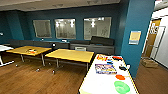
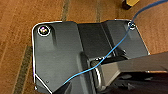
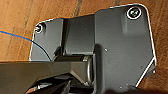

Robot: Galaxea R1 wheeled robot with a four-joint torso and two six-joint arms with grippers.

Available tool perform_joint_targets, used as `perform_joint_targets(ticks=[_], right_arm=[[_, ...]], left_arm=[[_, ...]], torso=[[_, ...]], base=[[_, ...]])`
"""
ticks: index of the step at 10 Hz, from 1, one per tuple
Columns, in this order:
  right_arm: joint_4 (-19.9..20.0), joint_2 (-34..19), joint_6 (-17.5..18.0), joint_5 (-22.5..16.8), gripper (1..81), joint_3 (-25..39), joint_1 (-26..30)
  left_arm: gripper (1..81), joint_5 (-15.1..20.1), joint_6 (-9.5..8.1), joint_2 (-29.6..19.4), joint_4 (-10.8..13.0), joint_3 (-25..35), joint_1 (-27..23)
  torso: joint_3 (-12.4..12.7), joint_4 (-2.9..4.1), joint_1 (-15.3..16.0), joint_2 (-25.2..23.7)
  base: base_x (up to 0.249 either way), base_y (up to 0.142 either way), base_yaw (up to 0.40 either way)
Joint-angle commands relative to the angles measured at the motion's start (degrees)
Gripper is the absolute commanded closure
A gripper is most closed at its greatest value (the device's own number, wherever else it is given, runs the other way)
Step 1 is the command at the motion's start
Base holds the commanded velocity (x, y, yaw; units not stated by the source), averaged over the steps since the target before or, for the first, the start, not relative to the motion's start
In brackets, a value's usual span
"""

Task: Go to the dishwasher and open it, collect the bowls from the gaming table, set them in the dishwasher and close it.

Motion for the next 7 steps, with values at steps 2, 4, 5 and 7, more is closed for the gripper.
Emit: perform_joint_targets(ticks=[2, 4, 5, 7], right_arm=[[0.3, -0.1, -0.2, -2.9, 1.0, 0.2, 3.0], [0.3, -0.1, -0.2, -2.9, 1.0, 0.2, 3.1], [0.3, -0.1, -0.2, -3.0, 1.0, 0.2, 3.2], [0.3, 0.0, -0.3, -3.0, 1.0, 0.2, 3.3]], left_arm=[[1.0, 2.4, 0.21, 0.0, 0.3, 0.3, -2.5], [1.0, 2.4, 0.21, 0.0, 0.1, 0.3, -2.4], [1.0, 2.4, 0.04, 0.0, 0.0, 0.3, -2.5], [1.0, 2.4, -0.05, 0.0, 0.0, 0.3, -2.4]], torso=[[0.0, 0.0, 0.0, 0.0], [0.0, 0.0, 0.0, 0.0], [0.0, 0.0, 0.0, 0.0], [0.0, 0.0, 0.0, 0.0]], base=[[0.0, 0.0, -0.4], [0.0, 0.0, -0.4], [0.0, 0.0, -0.4], [0.0, 0.0, -0.4]])
